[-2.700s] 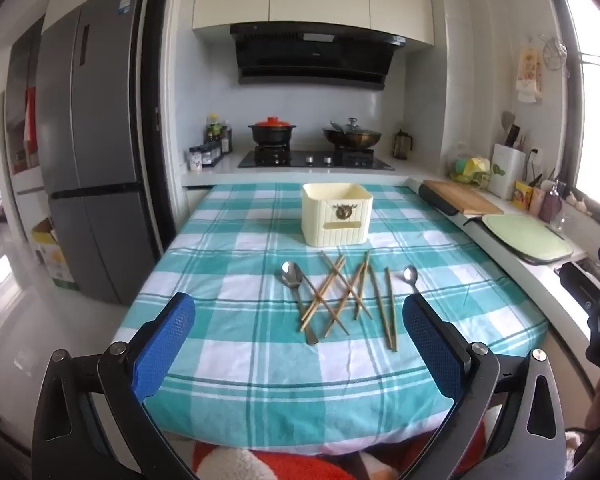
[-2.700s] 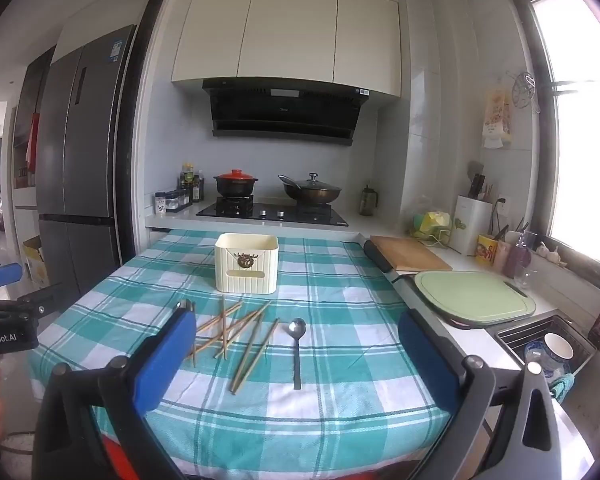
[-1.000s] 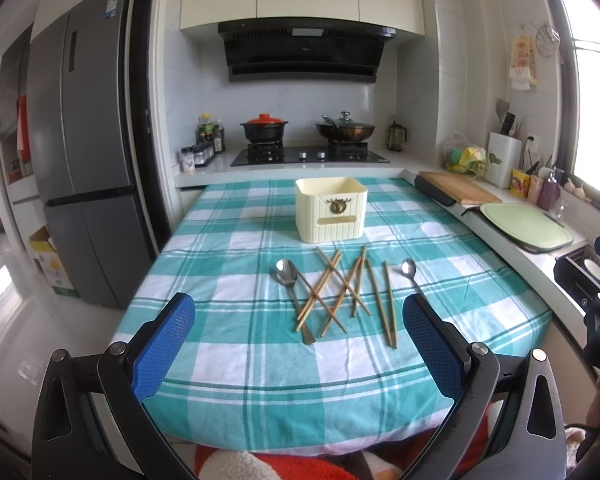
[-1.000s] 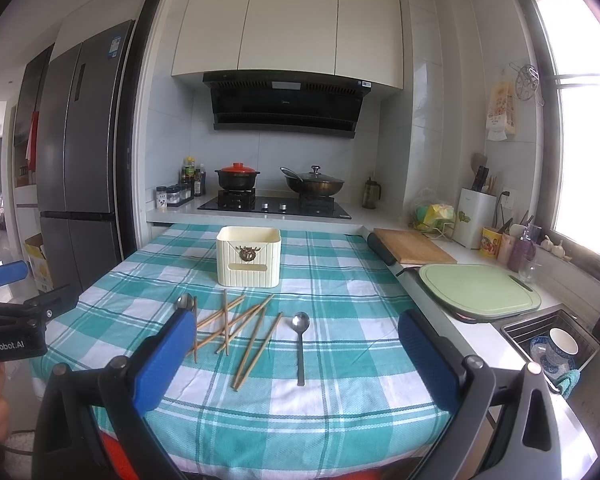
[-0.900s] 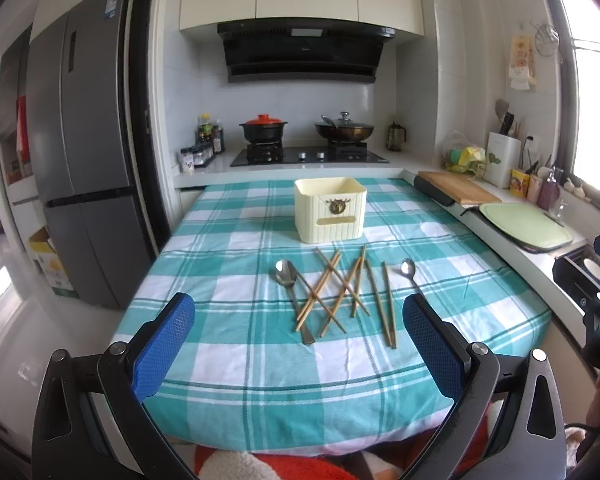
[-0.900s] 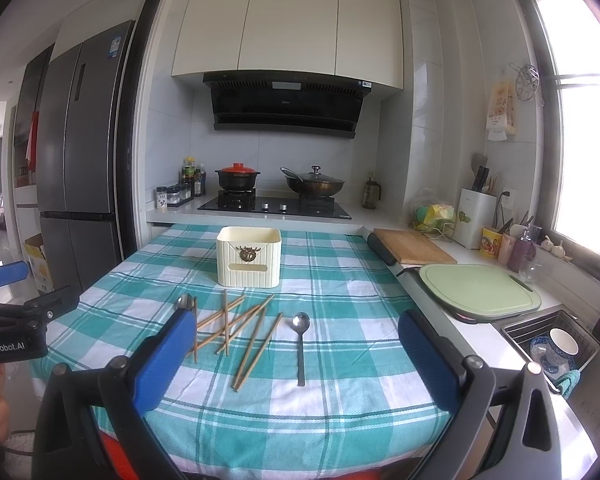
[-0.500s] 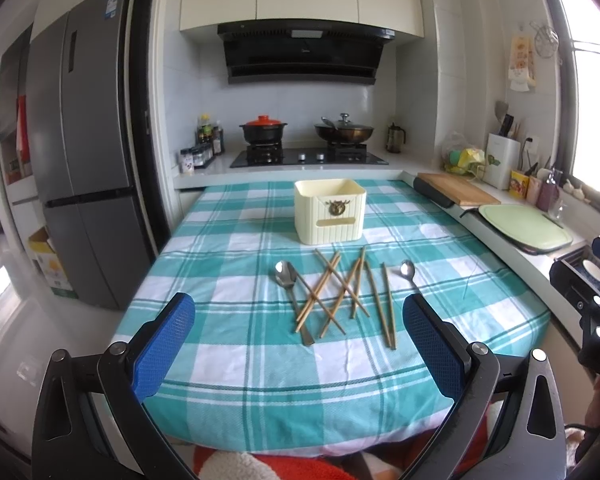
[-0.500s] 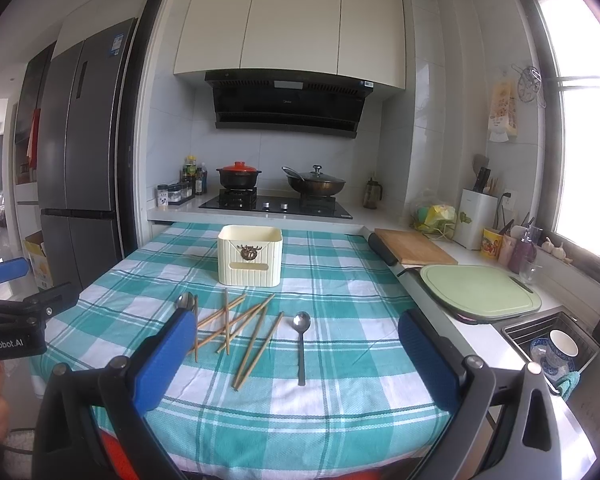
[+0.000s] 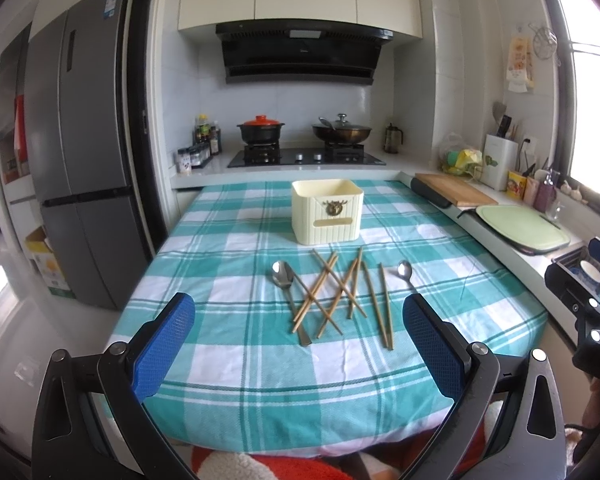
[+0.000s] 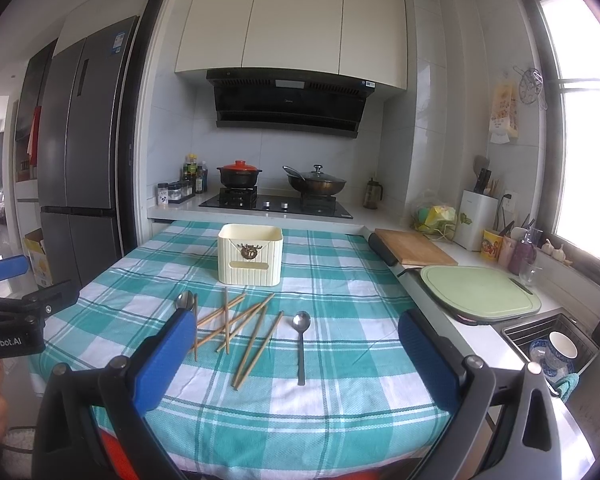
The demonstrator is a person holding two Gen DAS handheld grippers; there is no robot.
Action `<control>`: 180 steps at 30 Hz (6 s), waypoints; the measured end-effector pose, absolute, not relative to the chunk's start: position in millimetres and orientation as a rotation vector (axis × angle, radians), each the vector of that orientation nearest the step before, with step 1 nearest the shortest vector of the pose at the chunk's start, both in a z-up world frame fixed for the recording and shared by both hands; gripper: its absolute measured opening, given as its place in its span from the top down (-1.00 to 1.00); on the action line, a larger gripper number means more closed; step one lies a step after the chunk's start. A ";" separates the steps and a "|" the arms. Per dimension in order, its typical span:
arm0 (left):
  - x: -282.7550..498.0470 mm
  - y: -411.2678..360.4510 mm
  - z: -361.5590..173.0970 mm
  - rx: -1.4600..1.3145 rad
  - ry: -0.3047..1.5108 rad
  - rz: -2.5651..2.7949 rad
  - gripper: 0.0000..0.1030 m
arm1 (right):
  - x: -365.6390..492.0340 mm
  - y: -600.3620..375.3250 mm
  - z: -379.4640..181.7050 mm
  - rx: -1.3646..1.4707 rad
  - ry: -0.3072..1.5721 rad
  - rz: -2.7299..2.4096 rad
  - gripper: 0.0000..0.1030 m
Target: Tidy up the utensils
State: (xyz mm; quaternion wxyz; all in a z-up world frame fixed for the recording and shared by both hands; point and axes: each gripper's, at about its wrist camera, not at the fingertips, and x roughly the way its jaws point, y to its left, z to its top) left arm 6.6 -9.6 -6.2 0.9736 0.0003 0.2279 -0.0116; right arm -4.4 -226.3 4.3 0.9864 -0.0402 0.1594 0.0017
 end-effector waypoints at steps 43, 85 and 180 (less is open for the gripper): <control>17.5 -7.9 -10.3 -0.003 0.474 -0.052 -0.99 | 3.6 -223.2 -1.9 -0.111 0.356 0.012 -1.00; 272.3 50.6 -151.2 -0.117 1.017 0.000 -0.99 | 162.6 -271.9 -72.5 -0.038 0.675 -0.045 -1.00; 294.8 41.5 -49.3 -0.092 0.665 -0.078 0.19 | 286.5 -249.2 -59.9 0.022 0.559 0.187 0.30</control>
